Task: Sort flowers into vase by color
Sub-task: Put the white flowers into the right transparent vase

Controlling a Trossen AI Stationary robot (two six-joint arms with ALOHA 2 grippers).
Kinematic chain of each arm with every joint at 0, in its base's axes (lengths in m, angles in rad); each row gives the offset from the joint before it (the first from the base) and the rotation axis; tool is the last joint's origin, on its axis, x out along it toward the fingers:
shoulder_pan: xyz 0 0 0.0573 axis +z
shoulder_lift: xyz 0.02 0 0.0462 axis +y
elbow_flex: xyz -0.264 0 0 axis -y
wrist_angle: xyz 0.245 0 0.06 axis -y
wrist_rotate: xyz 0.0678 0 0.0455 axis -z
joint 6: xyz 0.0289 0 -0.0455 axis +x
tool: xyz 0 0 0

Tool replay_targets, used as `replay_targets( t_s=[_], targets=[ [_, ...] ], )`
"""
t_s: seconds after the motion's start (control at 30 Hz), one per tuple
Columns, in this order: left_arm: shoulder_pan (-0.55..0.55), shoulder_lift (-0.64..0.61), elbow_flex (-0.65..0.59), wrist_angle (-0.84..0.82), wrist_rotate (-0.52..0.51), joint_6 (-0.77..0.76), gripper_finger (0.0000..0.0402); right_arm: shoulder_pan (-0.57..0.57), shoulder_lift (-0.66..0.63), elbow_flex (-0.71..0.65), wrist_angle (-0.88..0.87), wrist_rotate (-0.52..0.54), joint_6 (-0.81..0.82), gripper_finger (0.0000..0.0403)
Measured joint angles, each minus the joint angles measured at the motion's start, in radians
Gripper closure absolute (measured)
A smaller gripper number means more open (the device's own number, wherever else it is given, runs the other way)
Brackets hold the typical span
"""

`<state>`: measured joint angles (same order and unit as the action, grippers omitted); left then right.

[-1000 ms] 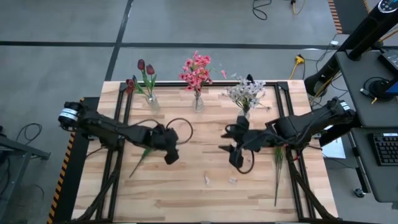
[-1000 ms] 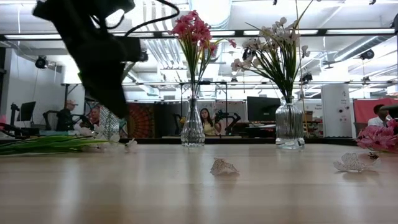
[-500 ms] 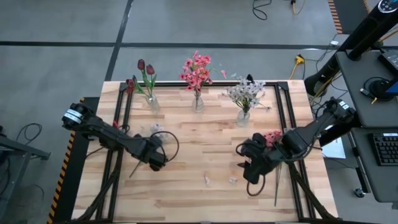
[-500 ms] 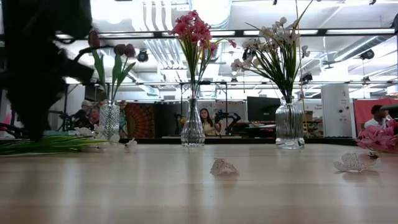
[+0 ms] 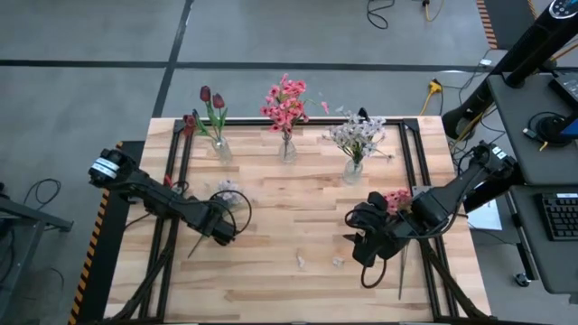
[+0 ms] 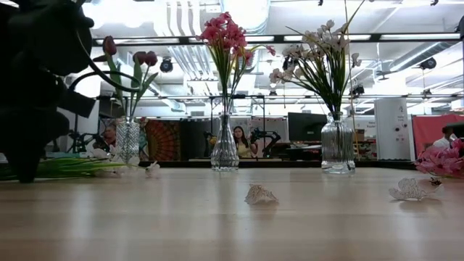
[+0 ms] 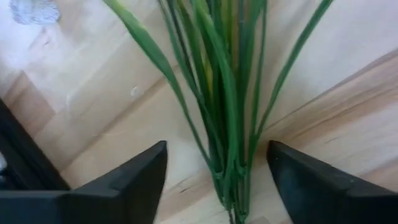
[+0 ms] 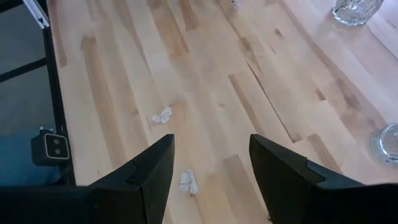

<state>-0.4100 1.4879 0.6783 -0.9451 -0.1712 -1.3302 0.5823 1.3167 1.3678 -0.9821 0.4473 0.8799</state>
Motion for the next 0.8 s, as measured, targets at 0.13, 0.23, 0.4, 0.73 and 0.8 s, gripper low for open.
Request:
replay_targets(
  t_s=[0.13,0.23,0.4,0.73,0.8],
  targets=[
    [-0.004,0.003,0.009,0.012,0.005,-0.021,0.0218,0.000,0.002,0.000,0.001,0.000,0.000,0.0202],
    [-0.008,0.004,0.013,0.018,-0.001,-0.033,0.0282,0.000,0.010,0.000,0.004,0.001,-0.001,0.0202],
    [-0.017,0.005,0.013,0.021,-0.006,-0.041,0.0374,0.000,0.026,0.000,0.007,0.000,-0.024,0.0202],
    [-0.042,0.000,0.036,0.023,-0.005,-0.006,0.0398,0.000,0.028,0.000,0.007,0.001,-0.079,0.0202],
    [-0.054,-0.008,0.065,0.025,-0.010,0.024,0.0400,0.000,0.028,-0.003,0.008,0.014,-0.093,0.0202]
  ],
)
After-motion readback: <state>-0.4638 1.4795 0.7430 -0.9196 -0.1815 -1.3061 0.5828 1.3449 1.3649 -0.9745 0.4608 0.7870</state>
